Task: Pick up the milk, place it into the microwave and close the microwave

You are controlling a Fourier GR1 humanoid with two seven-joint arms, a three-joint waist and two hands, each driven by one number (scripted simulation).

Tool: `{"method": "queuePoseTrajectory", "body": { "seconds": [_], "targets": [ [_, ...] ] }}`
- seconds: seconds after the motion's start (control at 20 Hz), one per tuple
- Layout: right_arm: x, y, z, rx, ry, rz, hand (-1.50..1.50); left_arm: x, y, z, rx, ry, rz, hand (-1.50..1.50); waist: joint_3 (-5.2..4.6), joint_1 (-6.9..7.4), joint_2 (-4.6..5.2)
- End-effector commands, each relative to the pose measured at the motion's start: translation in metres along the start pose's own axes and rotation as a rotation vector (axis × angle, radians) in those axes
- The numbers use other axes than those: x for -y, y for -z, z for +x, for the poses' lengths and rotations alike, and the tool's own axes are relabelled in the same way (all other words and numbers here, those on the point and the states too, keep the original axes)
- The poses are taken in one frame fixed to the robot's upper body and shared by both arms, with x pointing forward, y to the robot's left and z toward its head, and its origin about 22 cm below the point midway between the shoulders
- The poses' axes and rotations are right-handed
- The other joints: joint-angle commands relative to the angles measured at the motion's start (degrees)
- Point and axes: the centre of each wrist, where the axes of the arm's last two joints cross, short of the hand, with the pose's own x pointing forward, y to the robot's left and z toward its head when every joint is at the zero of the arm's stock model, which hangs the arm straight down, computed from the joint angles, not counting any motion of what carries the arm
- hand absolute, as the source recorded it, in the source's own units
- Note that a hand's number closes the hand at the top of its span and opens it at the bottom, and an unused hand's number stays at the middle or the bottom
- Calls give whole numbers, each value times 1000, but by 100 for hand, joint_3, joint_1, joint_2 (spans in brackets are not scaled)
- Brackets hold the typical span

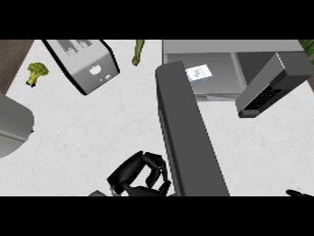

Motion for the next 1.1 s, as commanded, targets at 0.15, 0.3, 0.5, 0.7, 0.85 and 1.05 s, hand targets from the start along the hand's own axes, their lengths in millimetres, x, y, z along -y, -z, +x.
{"method": "queuePoseTrajectory", "body": {
  "seconds": [0.15, 0.3, 0.5, 0.7, 0.85, 1.05],
  "targets": [
    [7, -5, 4, 81, 91, 62, -150, 44, 27, -18, -131, 42, -227, 150, -9, -71, 16],
    [2, 3, 7, 116, 120, 103, -150, 46, 38, -19, -80, 102, -248, 150, -11, -136, 30],
    [10, 23, 23, 169, 134, 161, -150, 57, 44, -15, -3, 92, -211, 150, -21, -269, 45],
    [1, 43, 33, 181, 158, 209, -150, 73, 46, -4, 67, 31, -170, 150, -28, -338, 54],
    [-18, 41, 28, 191, 166, 208, -150, 78, 55, 11, 62, 40, -139, -150, -26, -479, 69],
    [-22, 60, 43, 222, 192, 250, -150, 60, 77, 28, 70, 35, -56, -150, -37, -687, 88]
  ]
}}
